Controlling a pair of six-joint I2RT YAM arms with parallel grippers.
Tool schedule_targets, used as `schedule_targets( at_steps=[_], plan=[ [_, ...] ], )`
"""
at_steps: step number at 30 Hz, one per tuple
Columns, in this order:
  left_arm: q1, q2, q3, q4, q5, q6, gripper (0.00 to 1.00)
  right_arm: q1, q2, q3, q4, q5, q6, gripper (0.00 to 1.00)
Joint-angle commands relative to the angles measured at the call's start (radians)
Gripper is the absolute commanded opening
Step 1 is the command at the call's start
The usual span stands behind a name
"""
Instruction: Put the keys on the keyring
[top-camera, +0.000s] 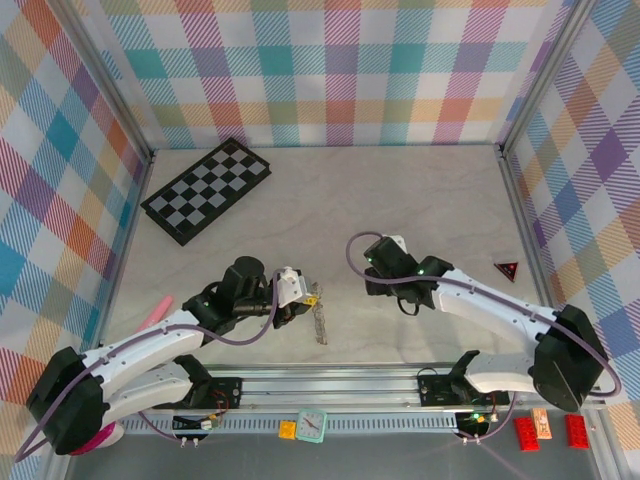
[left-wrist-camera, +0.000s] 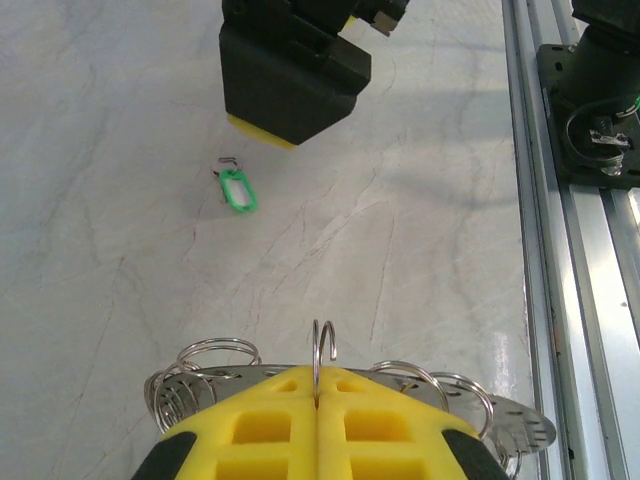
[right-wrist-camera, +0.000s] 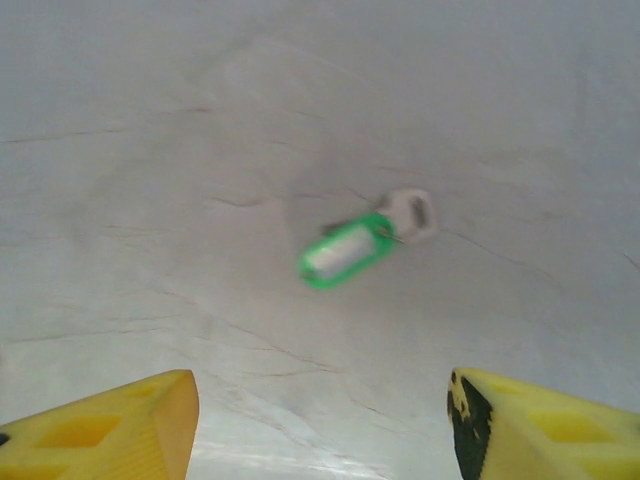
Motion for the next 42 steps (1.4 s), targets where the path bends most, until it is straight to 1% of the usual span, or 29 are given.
schedule_targets(
  at_steps=[1, 4, 7, 11, 15, 19, 28, 33, 36, 40, 42],
  plan=[
    [-0.007, 0.008, 0.039, -0.007, 0.023, 0.014, 0.0, -0.07, 0.022, 0.009, -0.046, 0.011, 0.118, 0.66],
    [-0.008, 0.011, 0.042, 0.001, 0.027, 0.013, 0.0, -0.135, 0.064, 0.004, 0.014, -0.065, 0.112, 0.66],
    [-0.008, 0.01, 0.044, 0.01, 0.027, 0.005, 0.0, -0.178, 0.114, 0.007, 0.064, -0.116, 0.121, 0.67],
    [-0.008, 0.014, 0.046, 0.025, 0.027, -0.005, 0.0, -0.204, 0.18, 0.02, 0.103, -0.126, 0.147, 0.65],
    [-0.008, 0.018, 0.052, 0.025, 0.025, -0.01, 0.0, -0.232, 0.263, 0.033, 0.153, -0.151, 0.171, 0.62],
    [-0.007, 0.018, 0.055, 0.026, 0.018, -0.006, 0.0, -0.233, 0.332, 0.056, 0.163, -0.158, 0.179, 0.55],
    [-0.008, 0.026, 0.058, 0.033, 0.02, -0.006, 0.0, -0.233, 0.396, 0.046, 0.2, -0.173, 0.186, 0.42],
    [-0.008, 0.014, 0.058, 0.032, 0.008, -0.008, 0.0, -0.233, 0.412, 0.048, 0.214, -0.19, 0.158, 0.36],
    [-0.007, 0.011, 0.054, 0.033, 0.004, -0.008, 0.0, -0.233, 0.414, 0.045, 0.22, -0.208, 0.133, 0.29],
    [-0.008, 0.016, 0.05, 0.04, -0.006, -0.009, 0.0, -0.233, 0.398, 0.032, 0.22, -0.248, 0.08, 0.2],
    [-0.008, 0.02, 0.053, 0.04, -0.014, -0.011, 0.0, -0.233, 0.38, 0.023, 0.218, -0.273, 0.05, 0.18]
  ],
)
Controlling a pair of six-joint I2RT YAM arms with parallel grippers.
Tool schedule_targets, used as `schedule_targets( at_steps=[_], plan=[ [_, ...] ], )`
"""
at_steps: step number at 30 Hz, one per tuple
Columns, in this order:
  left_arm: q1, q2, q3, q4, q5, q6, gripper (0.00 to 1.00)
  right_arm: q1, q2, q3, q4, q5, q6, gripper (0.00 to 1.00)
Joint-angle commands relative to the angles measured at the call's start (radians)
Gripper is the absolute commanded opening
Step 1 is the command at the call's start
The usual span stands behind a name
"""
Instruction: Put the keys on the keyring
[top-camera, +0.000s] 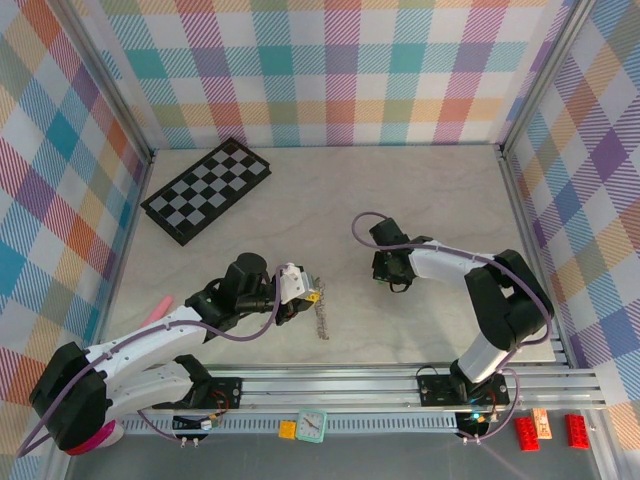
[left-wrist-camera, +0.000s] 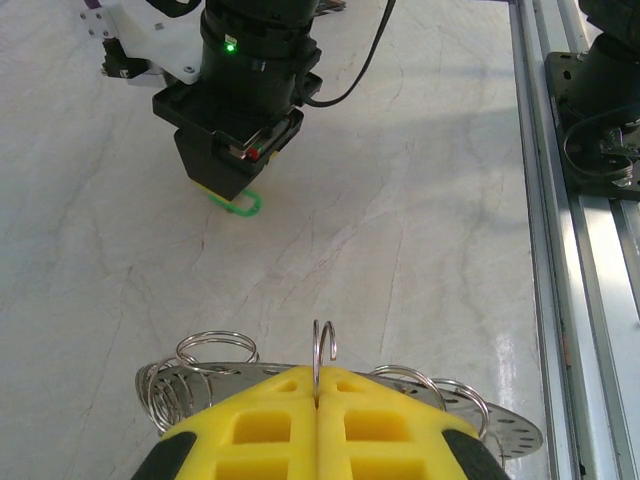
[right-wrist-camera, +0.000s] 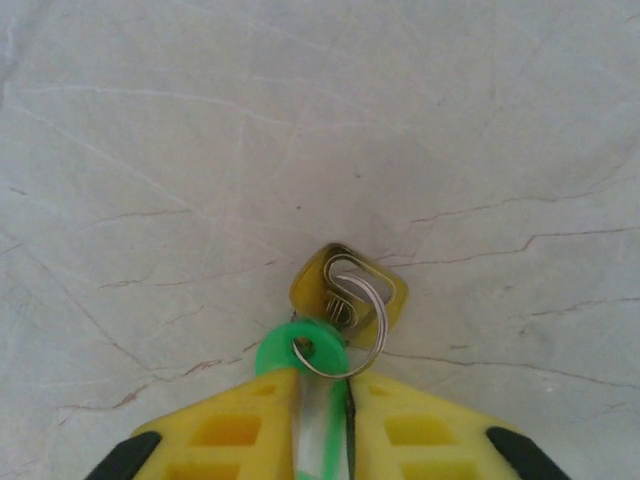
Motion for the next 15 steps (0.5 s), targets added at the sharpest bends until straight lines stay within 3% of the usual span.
schedule_targets(
  at_steps=[1, 11, 15],
  plan=[
    [-0.008, -0.007, 0.025, 0.033, -0.009, -0.008, 0.0, -0.004, -0.02, -0.023, -0.028, -0.069, -0.071, 0.17],
    [-0.008, 0.003, 0.025, 0.05, -0.022, -0.02, 0.0, -0.004, -0.161, -0.061, -0.101, -0.106, -0.125, 0.11],
    [-0.008, 0.002, 0.025, 0.049, -0.023, -0.023, 0.0, -0.004, -0.175, -0.058, -0.107, -0.117, -0.126, 0.14]
  ],
)
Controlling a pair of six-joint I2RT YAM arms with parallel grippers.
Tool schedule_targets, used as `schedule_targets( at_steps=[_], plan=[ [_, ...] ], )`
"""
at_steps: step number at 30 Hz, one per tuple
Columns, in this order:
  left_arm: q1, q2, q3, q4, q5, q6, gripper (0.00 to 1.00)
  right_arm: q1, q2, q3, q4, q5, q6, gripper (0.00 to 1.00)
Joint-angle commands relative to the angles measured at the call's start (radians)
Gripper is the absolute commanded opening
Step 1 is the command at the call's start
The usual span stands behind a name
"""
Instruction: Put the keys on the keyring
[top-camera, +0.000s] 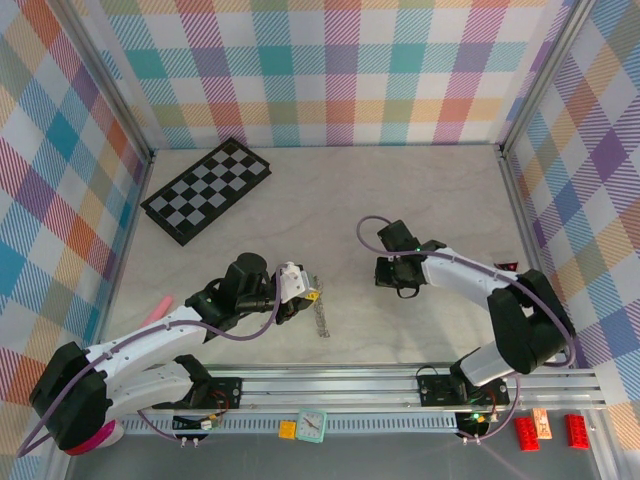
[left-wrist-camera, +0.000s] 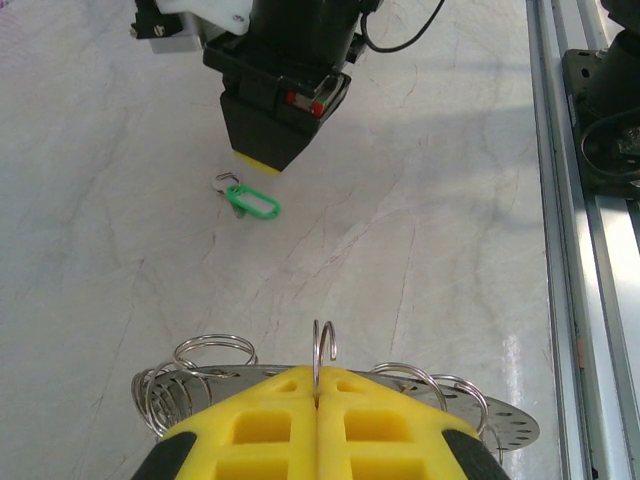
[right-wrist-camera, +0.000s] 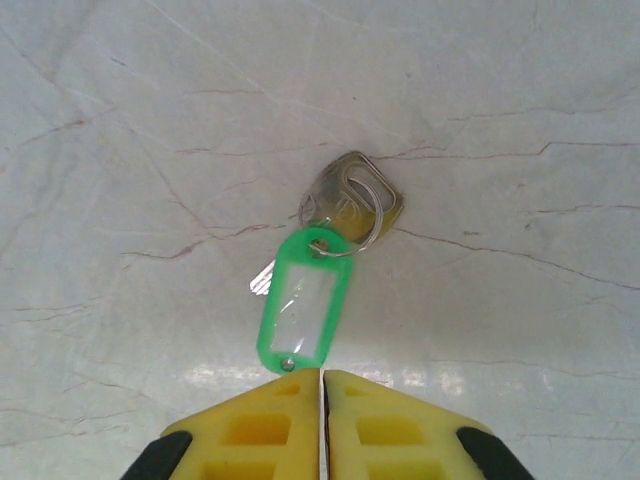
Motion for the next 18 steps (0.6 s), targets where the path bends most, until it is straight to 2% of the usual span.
schedule_targets(
  at_steps=[1, 3, 7, 10, 14, 18],
  plan=[
    [-0.008, 0.001, 0.025, 0.046, 0.0, -0.012, 0.0, -0.003, -0.013, -0.007, -0.033, -0.017, -0.022, 0.2],
    [-0.007, -0.002, 0.027, 0.038, -0.002, -0.012, 0.0, -0.005, -0.002, -0.005, -0.028, 0.013, -0.013, 0.39],
    [-0.007, -0.008, 0.013, 0.06, -0.002, -0.012, 0.0, -0.008, 0.056, 0.04, -0.027, 0.042, 0.001, 0.46],
    [-0.008, 0.0, 0.017, 0.063, -0.002, -0.013, 0.0, -0.008, 0.099, 0.057, 0.0, 0.068, 0.022, 0.57],
    [-0.008, -0.006, 0.016, 0.061, -0.002, -0.021, 0.0, -0.009, 0.166, 0.087, 0.02, 0.053, 0.034, 0.57],
    [-0.008, -0.021, 0.005, 0.069, -0.009, -0.03, 0.0, -0.008, 0.211, 0.094, 0.041, 0.037, 0.026, 0.5]
  ],
)
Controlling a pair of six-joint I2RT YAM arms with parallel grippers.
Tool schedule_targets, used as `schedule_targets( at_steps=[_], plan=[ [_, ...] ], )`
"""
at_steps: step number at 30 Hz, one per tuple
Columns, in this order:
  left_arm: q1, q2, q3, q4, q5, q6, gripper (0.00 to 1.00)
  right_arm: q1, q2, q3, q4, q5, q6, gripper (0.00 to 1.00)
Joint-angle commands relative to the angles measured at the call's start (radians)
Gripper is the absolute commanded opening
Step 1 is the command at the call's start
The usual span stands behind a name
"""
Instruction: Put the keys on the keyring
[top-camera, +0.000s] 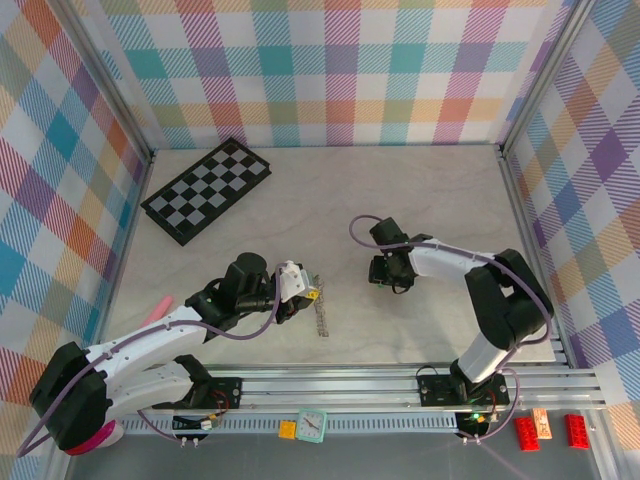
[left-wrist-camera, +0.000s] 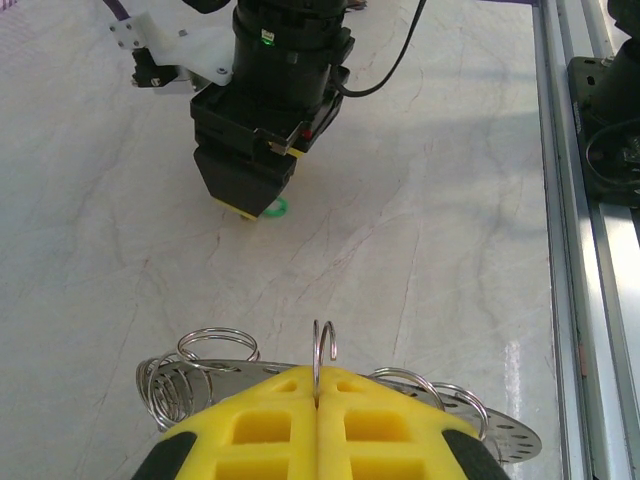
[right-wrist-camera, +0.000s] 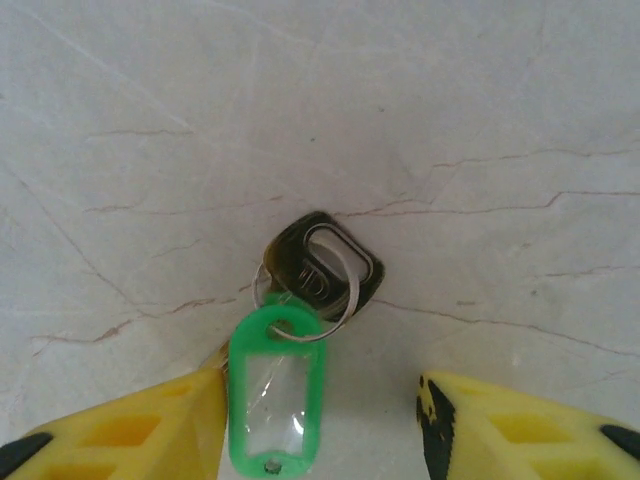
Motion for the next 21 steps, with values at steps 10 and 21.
schedule_targets(
  at_steps=[10, 21],
  plan=[
    [-0.008, -0.018, 0.001, 0.074, -0.004, -0.02, 0.0, -0.004, 0.053, 0.038, 0.017, -0.051, -0.034, 0.31],
    [-0.008, 0.005, 0.006, 0.083, 0.002, -0.014, 0.0, 0.026, -0.105, -0.094, -0.089, -0.081, -0.049, 0.16]
  ],
)
